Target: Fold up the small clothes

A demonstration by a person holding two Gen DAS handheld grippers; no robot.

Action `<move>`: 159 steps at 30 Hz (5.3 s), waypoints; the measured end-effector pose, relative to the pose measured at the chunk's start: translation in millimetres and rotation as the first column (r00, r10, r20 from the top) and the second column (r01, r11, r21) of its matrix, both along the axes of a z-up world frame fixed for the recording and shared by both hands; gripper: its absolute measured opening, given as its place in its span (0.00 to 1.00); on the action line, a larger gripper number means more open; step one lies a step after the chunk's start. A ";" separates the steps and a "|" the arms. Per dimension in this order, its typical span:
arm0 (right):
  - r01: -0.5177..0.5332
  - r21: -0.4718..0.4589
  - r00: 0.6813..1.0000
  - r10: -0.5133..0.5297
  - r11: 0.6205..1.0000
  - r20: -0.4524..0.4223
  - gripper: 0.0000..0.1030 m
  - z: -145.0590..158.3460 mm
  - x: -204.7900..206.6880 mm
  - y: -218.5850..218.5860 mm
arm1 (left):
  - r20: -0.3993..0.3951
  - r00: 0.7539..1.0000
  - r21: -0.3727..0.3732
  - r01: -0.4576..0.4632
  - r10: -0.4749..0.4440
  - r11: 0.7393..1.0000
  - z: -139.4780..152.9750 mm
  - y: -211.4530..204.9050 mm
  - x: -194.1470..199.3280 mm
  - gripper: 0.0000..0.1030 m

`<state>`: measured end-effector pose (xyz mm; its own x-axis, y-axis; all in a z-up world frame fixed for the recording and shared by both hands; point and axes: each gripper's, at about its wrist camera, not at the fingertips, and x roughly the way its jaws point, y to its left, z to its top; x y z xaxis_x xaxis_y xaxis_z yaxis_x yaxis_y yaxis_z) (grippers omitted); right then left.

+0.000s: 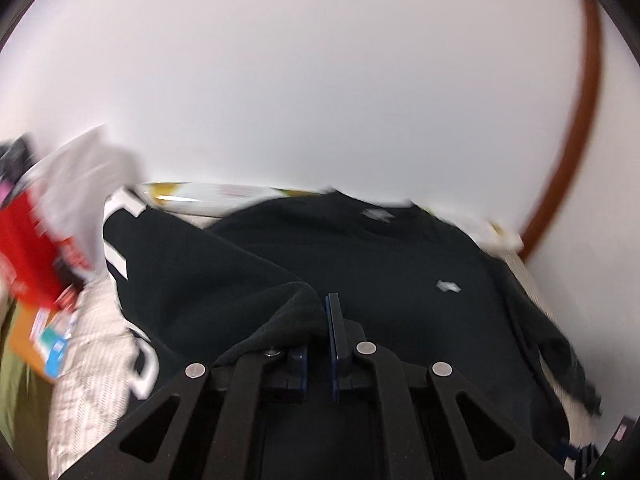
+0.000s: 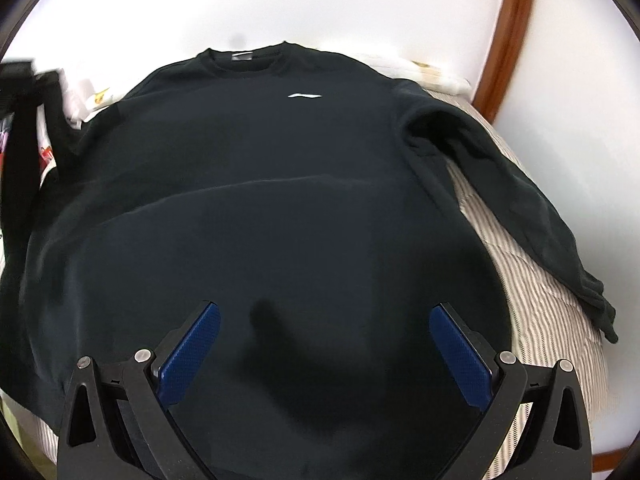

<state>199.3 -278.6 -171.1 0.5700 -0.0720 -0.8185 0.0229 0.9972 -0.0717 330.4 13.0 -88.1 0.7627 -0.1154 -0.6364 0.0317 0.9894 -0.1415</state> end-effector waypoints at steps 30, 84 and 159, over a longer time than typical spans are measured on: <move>-0.407 -0.215 0.889 0.440 0.888 0.132 0.88 37.7 35.9 199.8 | -0.191 0.971 -0.004 -0.150 0.146 0.989 -53.9 153.8 -136.2 0.74; 0.064 0.094 0.998 -0.063 0.994 -0.019 0.61 -9.5 -59.3 -78.8 | -0.321 0.946 0.035 -0.041 0.050 0.999 -120.1 101.7 -222.1 0.65; 0.059 -0.153 0.984 -0.032 0.986 0.174 0.58 42.3 100.4 -5.6 | -0.255 0.958 0.011 -0.136 0.134 0.991 -96.9 123.3 -137.0 0.60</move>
<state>299.7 -284.2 -128.8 0.6934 -0.2211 -0.6858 0.0937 0.9713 -0.2185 193.4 136.4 -185.0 0.5847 -0.0273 -0.8108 -0.1398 0.9811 -0.1338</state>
